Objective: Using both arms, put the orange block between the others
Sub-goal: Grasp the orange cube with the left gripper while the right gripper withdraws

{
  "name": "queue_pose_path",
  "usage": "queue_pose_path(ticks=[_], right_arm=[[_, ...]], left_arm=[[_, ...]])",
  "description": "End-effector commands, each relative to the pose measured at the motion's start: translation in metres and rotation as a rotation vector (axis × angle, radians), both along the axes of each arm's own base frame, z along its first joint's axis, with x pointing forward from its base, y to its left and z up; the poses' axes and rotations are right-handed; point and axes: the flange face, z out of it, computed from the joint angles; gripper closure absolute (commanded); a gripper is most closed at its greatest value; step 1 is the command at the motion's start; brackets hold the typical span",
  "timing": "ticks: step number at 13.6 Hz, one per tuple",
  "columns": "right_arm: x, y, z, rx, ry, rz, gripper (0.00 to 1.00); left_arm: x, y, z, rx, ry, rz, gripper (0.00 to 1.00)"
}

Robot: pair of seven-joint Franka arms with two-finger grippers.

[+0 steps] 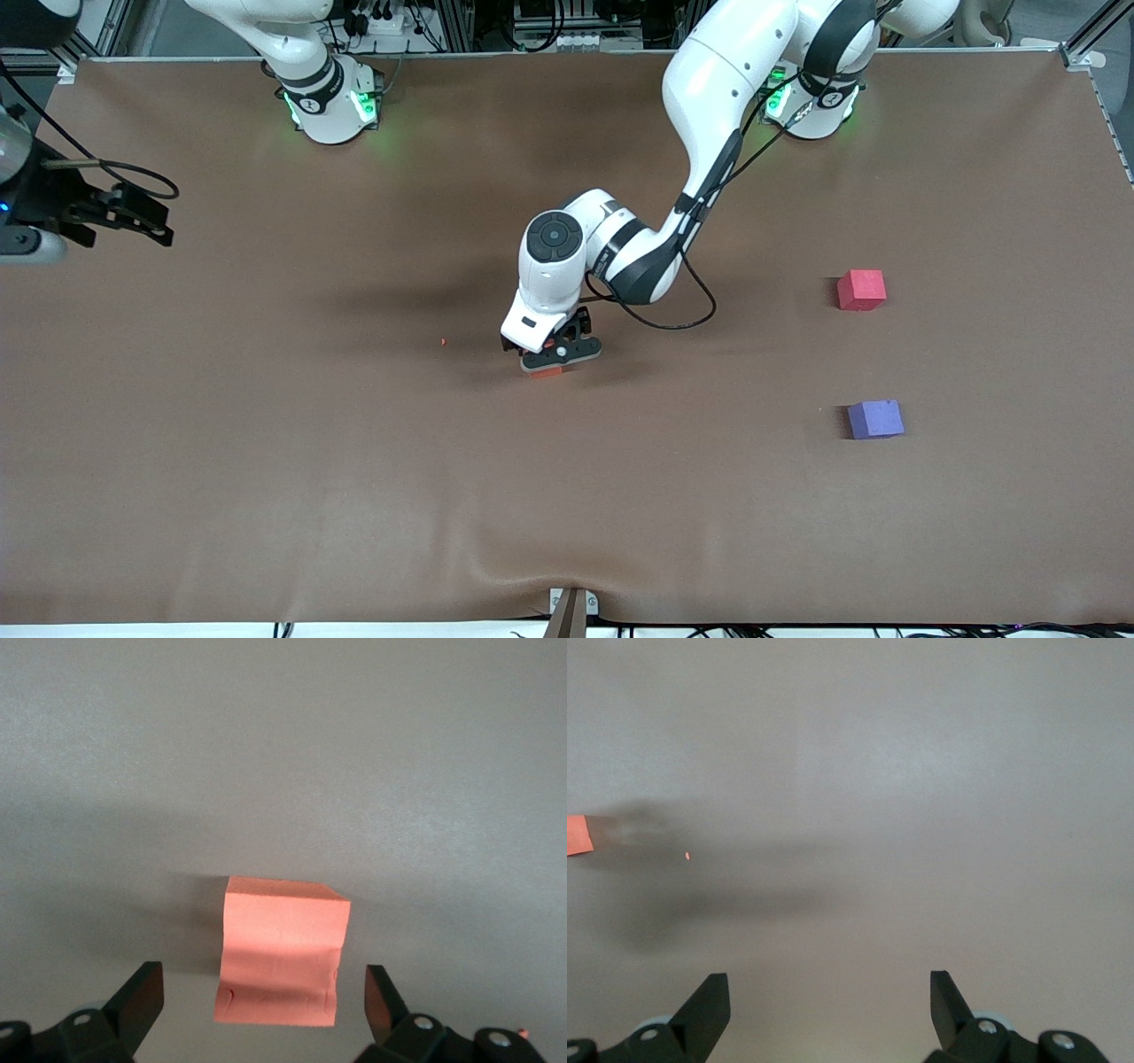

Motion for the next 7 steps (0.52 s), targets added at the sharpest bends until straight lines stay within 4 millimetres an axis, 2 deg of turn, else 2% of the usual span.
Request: queue_pose_path(ticks=[1,7], right_arm=[[-0.007,-0.014,0.006,0.01,0.007,-0.041,0.0],[-0.005,-0.019,0.007,0.012,-0.001,-0.051,0.0]], left_arm=[[0.005,-0.006,0.0,-0.014,-0.029,0.001,0.0],[0.004,-0.008,-0.018,-0.025,-0.04,-0.008,0.02]])
